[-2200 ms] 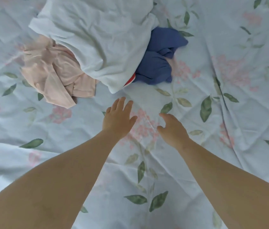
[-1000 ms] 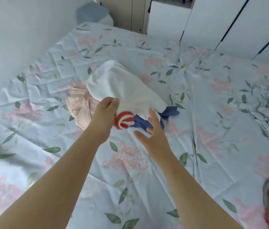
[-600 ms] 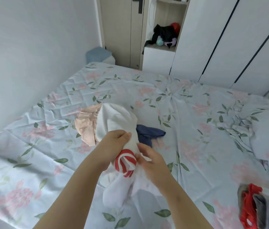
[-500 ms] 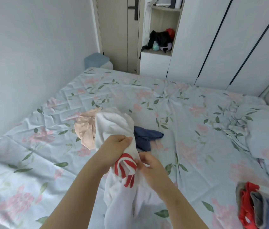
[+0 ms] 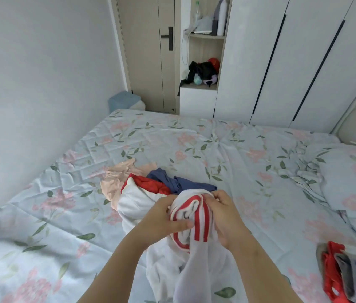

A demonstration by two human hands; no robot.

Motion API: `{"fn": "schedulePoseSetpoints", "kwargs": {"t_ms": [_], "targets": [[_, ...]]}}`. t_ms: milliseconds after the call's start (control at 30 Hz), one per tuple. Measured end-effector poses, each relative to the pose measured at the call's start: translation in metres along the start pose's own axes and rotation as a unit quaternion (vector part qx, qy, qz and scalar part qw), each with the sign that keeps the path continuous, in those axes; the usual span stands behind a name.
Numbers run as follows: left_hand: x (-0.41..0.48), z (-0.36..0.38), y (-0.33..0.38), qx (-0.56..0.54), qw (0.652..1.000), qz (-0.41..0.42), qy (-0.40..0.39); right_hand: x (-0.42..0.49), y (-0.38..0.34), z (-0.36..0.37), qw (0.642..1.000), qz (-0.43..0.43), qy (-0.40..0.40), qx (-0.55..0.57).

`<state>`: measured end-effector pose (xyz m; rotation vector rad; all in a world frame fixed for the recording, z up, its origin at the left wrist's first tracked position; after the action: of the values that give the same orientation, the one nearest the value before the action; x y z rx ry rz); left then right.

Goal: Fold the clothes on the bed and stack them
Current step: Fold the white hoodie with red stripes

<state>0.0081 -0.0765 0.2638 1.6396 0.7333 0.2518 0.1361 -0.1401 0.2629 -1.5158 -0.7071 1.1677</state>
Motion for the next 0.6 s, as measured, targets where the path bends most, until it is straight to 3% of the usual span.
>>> {"fn": "schedulePoseSetpoints", "kwargs": {"t_ms": [100,300,467,600], "targets": [[0.004,-0.009,-0.011,0.000,0.999,-0.028,0.033,-0.002,-0.014,-0.011,0.999,-0.021,0.036,0.033],[0.017,-0.033,0.025,0.032,0.999,-0.007,-0.011,-0.011,-0.040,-0.046,0.980,-0.058,0.109,0.158],[0.026,-0.048,0.090,0.116,0.990,0.075,0.014,-0.014,-0.048,-0.074,0.979,-0.078,0.189,-0.028],[0.043,-0.048,0.100,0.169,0.981,0.095,-0.010,-0.011,-0.026,-0.083,0.976,-0.050,0.204,-0.056]]}}
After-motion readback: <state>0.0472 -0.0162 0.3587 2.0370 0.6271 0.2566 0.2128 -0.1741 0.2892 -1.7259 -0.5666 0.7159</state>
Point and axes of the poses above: each hand's wrist, its own x-axis towards the middle knuckle, its own z-axis out of the palm, y = z × x, the point moved 10 cm from there along x, towards the middle knuckle, and after that the axes turned 10 degrees about -y, right-handed, at the moved point
